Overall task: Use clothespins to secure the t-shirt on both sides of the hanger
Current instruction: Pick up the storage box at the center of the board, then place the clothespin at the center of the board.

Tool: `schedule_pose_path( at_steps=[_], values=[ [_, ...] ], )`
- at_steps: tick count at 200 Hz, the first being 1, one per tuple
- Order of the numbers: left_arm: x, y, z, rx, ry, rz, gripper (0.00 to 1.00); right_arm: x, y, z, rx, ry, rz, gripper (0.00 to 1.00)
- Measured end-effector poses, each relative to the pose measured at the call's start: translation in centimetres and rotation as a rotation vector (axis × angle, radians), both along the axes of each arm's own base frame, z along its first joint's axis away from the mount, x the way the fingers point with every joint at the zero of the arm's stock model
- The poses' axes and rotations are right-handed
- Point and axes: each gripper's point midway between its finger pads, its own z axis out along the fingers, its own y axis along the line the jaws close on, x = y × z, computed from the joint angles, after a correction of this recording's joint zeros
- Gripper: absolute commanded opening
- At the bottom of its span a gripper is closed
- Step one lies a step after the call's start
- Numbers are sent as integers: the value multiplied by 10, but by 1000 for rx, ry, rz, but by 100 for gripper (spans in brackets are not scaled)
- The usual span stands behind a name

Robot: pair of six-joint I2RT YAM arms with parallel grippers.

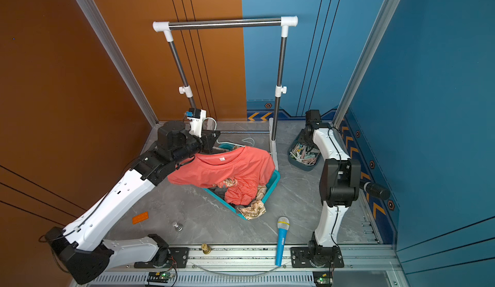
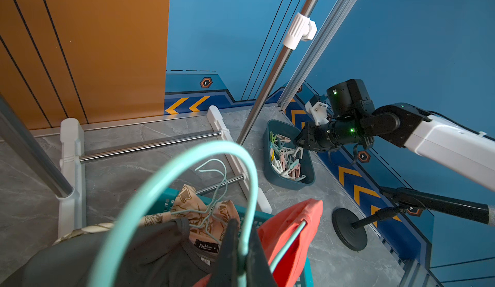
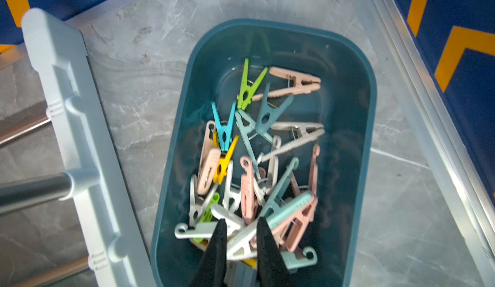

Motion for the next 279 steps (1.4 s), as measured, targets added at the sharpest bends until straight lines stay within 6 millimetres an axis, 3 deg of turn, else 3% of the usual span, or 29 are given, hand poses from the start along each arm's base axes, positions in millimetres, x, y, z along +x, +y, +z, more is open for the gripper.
schedule_pose_path(
  at_steps=[24,53,89,119,149,173,196,210,217,233,244,279],
  values=[
    [-3,0,-1,-3,2,-2,3,-29,9,7,-6,5,19,20],
    [-7,3,-1,-12,2,2,3,-70,35,6,-8,22,82,21],
    [-12,6,-2,-24,7,7,3,-123,70,-29,-4,121,187,21],
    [-18,6,-6,-23,11,4,3,-157,81,-63,13,222,226,22],
    [-23,6,-10,-26,19,6,3,-173,76,-83,31,272,208,32],
    [-23,7,-9,-26,18,17,3,-172,73,-87,45,267,193,45],
    [-24,6,-9,-24,17,18,3,-170,73,-87,52,256,185,48],
    [-23,6,-9,-23,16,22,3,-169,73,-87,56,252,187,46],
    [-23,6,-10,-22,16,23,3,-170,74,-87,57,254,187,39],
    [-23,5,-10,-20,16,25,3,-174,75,-89,67,260,195,11],
    [-23,4,-11,-18,17,23,3,-178,76,-89,72,261,189,0],
    [-22,2,-14,-13,24,22,3,-200,72,-95,72,271,168,0]
  ],
)
